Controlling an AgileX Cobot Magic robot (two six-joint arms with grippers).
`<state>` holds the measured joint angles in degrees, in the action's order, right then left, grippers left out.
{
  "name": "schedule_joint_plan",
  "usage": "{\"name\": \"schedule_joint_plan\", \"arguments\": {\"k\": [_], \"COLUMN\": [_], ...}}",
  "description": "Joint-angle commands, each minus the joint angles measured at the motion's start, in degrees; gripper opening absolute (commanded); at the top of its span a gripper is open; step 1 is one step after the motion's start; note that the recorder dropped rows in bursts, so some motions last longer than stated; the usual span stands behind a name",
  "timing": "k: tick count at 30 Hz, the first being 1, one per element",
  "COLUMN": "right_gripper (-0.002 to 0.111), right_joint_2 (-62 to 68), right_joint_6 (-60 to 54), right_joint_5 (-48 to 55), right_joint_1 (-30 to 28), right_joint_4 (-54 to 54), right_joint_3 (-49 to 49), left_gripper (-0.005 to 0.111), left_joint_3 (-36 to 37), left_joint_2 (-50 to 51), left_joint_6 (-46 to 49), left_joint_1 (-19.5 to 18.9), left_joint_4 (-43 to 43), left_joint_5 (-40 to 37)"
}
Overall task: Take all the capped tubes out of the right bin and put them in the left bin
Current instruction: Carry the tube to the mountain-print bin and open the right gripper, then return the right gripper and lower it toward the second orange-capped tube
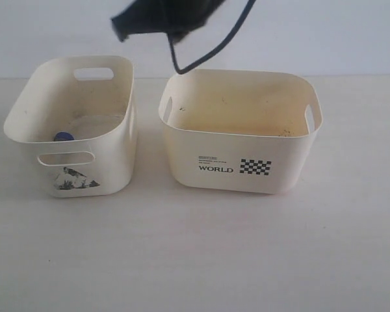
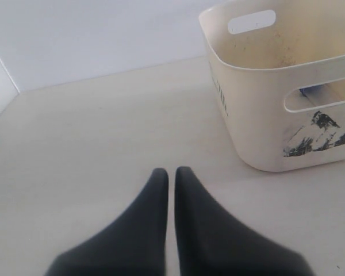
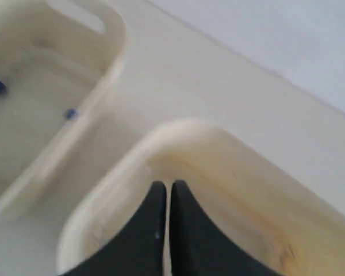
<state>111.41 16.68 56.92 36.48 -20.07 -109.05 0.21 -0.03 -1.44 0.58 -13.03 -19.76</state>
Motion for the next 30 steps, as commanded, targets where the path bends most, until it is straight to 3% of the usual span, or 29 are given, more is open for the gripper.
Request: {"name": "schedule_joint_plan", "arguments": {"k": [1,13,17,20,22,30], "right_gripper": [0.002,0.004,0.040,0.082,0.096,0.100], "right_joint_2": [1.34,10.36,10.41,10.41,10.41,10.95], "right_joint_6": [5.49,11.74,12.23,17.08,17.91,17.70], "right_joint_5": [13.05,13.05,13.05,13.05,13.05,13.05], "right_joint_1": [-2.82,-3.95,-5.05,-6.44,-7.70,-8.63], "right_joint_4": [-2.75,-2.38,-2.14,-1.26,0.69,-0.06], "right_joint_3": [-0.19,-0.19,-0.06,-0.06,-0.06,-0.06], "left_gripper": [0.004,0.004,0.004,0.004,0.004,0.004], "left_joint_3": [-0.21,-0.21,-0.21,-0.21,-0.21,-0.21], "left_joint_2": [0.03,0.03,0.03,0.03,0.03,0.03], "left_joint_6": [-0.54,-0.54,-0.54,-0.54,-0.54,-0.54], "left_joint_1": [-0.02,-0.02,-0.02,-0.02,-0.02,-0.02], "left_joint_4": [-0.07,-0.07,-0.07,-0.07,-0.07,-0.07], "left_joint_5": [0.19,0.19,0.19,0.19,0.19,0.19]}}
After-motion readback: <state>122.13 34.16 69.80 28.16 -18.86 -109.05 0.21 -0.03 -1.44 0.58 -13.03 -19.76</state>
